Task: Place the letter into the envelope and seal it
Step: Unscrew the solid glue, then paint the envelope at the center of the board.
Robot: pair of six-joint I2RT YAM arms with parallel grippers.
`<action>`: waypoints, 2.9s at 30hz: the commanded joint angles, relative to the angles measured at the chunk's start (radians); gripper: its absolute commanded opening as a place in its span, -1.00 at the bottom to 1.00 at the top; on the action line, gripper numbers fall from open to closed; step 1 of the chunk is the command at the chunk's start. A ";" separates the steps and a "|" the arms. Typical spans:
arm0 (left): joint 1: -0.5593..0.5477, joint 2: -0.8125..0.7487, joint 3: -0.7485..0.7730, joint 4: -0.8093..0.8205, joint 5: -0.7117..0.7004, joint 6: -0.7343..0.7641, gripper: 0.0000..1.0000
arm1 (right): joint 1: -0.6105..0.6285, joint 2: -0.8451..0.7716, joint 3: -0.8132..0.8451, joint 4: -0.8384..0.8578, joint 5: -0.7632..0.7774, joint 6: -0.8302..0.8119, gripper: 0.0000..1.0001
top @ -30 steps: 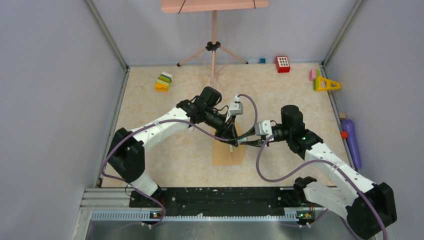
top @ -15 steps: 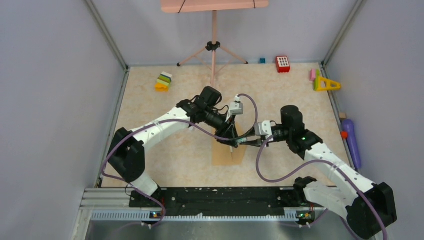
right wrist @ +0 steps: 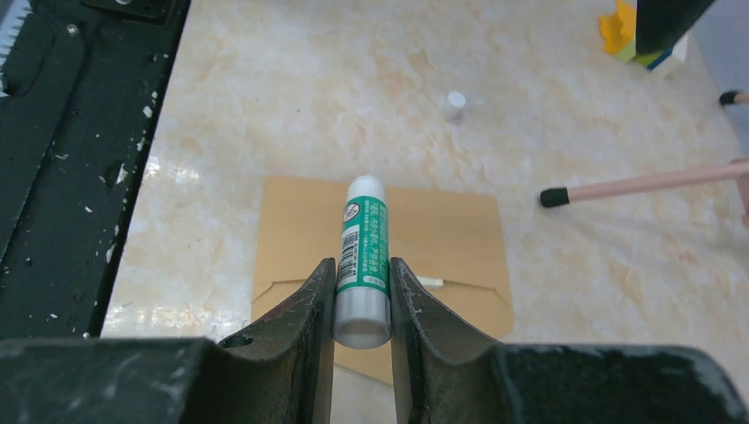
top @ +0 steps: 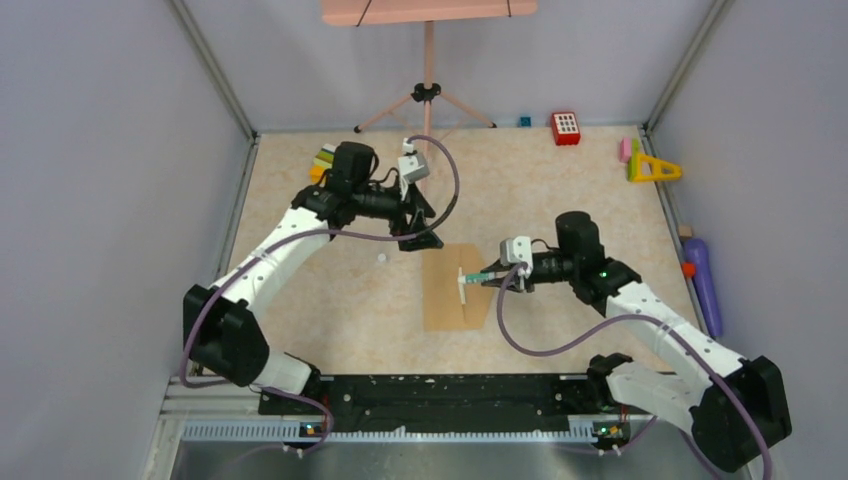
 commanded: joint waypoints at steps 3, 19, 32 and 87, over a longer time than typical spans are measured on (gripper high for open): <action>0.046 0.055 -0.090 0.032 -0.037 -0.033 0.35 | 0.015 0.074 0.085 -0.027 0.131 0.032 -1.00; 0.045 0.413 0.009 0.105 -0.157 -0.280 -1.00 | 0.145 0.348 0.346 -0.440 0.427 -0.239 -1.00; -0.002 0.497 0.040 0.054 -0.283 -0.268 -1.00 | 0.320 0.562 0.467 -0.430 0.701 -0.260 -1.00; -0.117 0.571 0.026 0.060 -0.443 -0.232 -1.00 | 0.442 0.646 0.550 -0.538 0.838 -0.307 -1.00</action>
